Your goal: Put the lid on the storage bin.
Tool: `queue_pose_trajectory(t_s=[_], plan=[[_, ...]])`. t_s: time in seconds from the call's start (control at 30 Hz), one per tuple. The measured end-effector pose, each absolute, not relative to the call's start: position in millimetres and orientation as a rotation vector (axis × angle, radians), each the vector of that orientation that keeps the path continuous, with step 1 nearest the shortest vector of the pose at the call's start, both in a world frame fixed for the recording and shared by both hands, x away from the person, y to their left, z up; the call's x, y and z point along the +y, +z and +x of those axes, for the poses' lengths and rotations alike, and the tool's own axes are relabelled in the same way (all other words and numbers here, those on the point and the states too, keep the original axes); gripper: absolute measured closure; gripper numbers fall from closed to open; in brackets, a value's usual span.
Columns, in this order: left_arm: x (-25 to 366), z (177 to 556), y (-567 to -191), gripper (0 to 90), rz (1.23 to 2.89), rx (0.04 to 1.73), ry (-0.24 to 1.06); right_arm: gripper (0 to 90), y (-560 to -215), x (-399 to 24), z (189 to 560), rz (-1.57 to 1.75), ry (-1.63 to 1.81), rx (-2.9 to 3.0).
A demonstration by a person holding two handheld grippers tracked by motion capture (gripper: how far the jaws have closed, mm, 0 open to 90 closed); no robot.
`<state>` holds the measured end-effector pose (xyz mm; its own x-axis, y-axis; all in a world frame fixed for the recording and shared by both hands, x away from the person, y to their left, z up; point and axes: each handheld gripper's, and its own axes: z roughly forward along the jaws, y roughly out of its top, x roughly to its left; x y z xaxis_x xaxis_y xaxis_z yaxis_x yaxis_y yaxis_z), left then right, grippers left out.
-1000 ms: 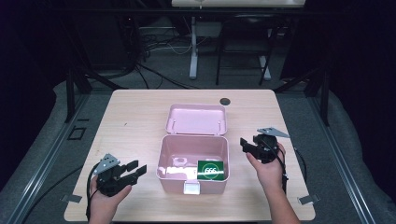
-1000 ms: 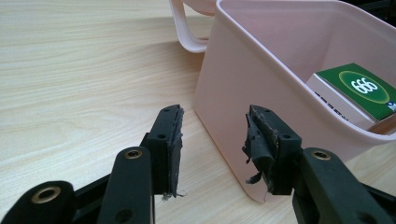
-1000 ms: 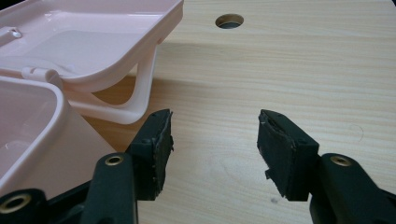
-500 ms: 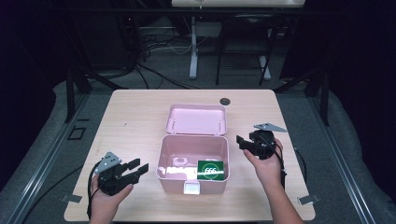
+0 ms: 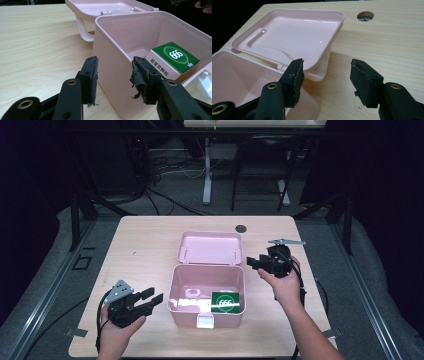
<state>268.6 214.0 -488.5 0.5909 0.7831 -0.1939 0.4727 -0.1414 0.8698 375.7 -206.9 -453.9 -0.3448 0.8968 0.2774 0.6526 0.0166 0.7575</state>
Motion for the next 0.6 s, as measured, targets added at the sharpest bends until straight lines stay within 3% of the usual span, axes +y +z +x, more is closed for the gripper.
queue_pose_trajectory(t_s=[0.4,0.6], plan=[[202.6,269.1,-485.0,56.1,1.813,0.99,0.359,39.5,-443.1,-189.5,395.5,1.559,1.15,2.073],[197.6,269.4,-487.3,56.5,1.811,0.985,0.33,41.4,-443.3,-184.0,407.9,1.598,1.127,2.103]])
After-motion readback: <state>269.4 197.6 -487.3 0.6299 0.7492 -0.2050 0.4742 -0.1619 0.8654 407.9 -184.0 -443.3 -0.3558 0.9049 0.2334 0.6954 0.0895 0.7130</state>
